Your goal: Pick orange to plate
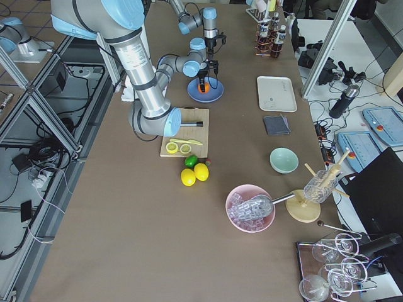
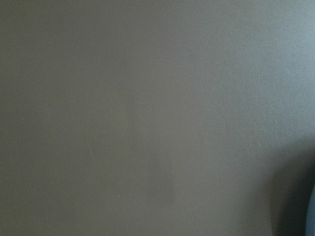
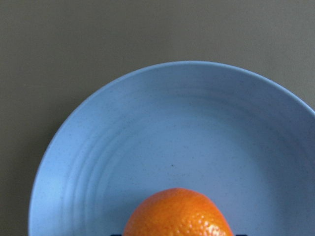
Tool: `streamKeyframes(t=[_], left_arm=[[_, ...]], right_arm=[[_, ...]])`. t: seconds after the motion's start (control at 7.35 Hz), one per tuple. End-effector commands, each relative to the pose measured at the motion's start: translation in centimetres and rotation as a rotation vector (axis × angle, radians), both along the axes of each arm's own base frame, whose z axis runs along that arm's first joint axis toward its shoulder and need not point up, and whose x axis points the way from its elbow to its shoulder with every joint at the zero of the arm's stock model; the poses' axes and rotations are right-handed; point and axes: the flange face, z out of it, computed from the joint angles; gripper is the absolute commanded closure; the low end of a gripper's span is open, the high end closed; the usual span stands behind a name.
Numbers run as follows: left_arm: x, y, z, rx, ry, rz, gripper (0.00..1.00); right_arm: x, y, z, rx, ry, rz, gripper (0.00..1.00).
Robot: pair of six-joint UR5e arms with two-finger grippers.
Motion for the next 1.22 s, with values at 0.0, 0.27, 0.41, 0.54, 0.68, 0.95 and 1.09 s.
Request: streamKeyframes(t=[0.0, 0.27, 0.41, 0.54, 0.68, 0.95, 1.09], left_arm=[[-1.8, -0.6, -0.5, -0.062, -0.019, -0.056, 0.03], [-7.3, -3.0, -2.6, -0.117, -0.063, -0.084, 0.03], [-10.2, -4.7, -1.3, -0.027, -0.091, -0.063, 0.03], [-13.8, -5.0, 2.5, 0.055, -0.143, 0.021, 0.03], [-20.4, -6.2, 6.7, 0.086, -0.166, 0.065, 0.03], [-33.9, -6.5, 15.7, 0.176, -0.22, 0.137, 0.03], [-38.9, -4.9, 19.9, 0.156, -0.221, 0.142, 0.03]], right_arm=[[2.8, -0.2, -0.9, 0.012, -0.034, 0.013, 0.0], [11.3, -4.4, 0.7, -0.06, -0.038, 0.037, 0.0], [16.9, -7.5, 3.2, -0.08, -0.016, 0.03, 0.0], [23.6, -11.3, 6.1, -0.035, -0.005, -0.016, 0.0], [30.2, -13.4, 11.0, 0.003, 0.025, -0.071, 0.0], [44.7, -15.4, 23.5, 0.091, 0.117, -0.18, 0.0], [51.8, -14.9, 29.2, 0.112, 0.132, -0.223, 0.0]])
